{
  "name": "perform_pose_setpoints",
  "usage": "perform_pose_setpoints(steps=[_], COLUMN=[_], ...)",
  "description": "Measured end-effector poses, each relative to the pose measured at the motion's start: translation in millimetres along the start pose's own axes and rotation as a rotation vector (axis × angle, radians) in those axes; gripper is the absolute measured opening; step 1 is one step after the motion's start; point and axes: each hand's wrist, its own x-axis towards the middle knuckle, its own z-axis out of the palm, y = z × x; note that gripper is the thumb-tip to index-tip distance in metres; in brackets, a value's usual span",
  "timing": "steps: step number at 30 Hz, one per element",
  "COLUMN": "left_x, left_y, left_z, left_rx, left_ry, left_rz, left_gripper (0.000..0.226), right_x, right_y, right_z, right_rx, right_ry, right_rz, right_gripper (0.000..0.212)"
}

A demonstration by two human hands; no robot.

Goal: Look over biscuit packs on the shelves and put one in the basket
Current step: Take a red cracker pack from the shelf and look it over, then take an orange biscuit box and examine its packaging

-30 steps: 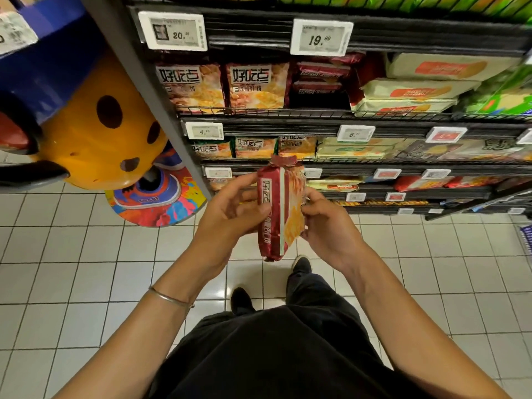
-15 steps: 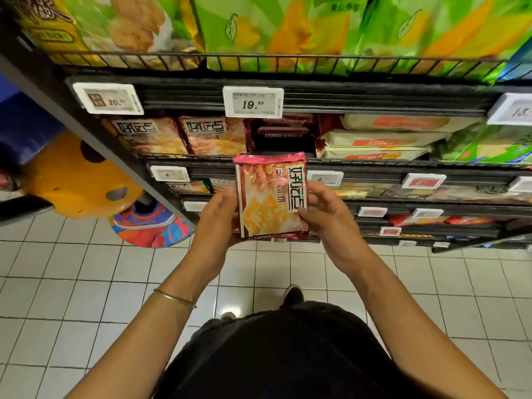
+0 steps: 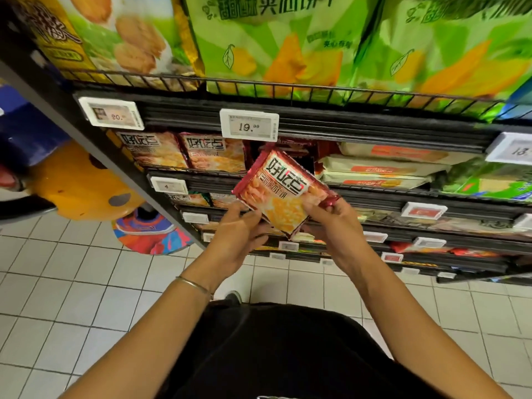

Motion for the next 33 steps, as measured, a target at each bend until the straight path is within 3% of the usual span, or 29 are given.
perform_pose_setpoints(steps=[4, 6, 8, 15, 22, 27, 29, 31, 33], left_x=[9, 12, 16, 27, 25, 31, 33, 38, 42], left_y=[17, 26, 33, 55, 75, 82, 82, 82, 82], left_z=[-14, -20, -21, -8, -1, -3, -4, -10, -13], left_rx=[0.327, 0.519, 0.571, 0.488, 0.363, 0.272, 0.163, 0.048, -0.029], left_ry=[0.208, 0.182, 0.126, 0.052, 0.017, 0.003, 0.002, -0.023, -0.054], left_rz=[0.326, 0.492, 0.532, 0.403, 0.367, 0.273, 0.175, 0.094, 0.048], left_gripper=[0.057, 0.059, 0.055, 0.055, 0.028, 0.022, 0.017, 0.030, 0.049], right_x=[7, 8, 10, 15, 16, 18, 21, 22, 24], right_y=[-19, -29, -36, -49, -61, -59, -57, -55, -53], right_z=[-2, 2, 10, 43, 60, 69, 71, 71, 68], right_rx=[-0.101, -0.163, -0.212, -0.138, -0.150, -0.040, 0.139, 0.287, 0.318], right_ry=[0.047, 0.058, 0.085, 0.336, 0.364, 0.310, 0.232, 0.190, 0.189], right_rz=[-0.094, -0.144, -0.201, -0.288, -0.346, -0.206, -0.120, -0.023, 0.036], right_gripper=[0.029, 0.026, 0.026, 0.025, 0.007, 0.011, 0.021, 0.052, 0.067])
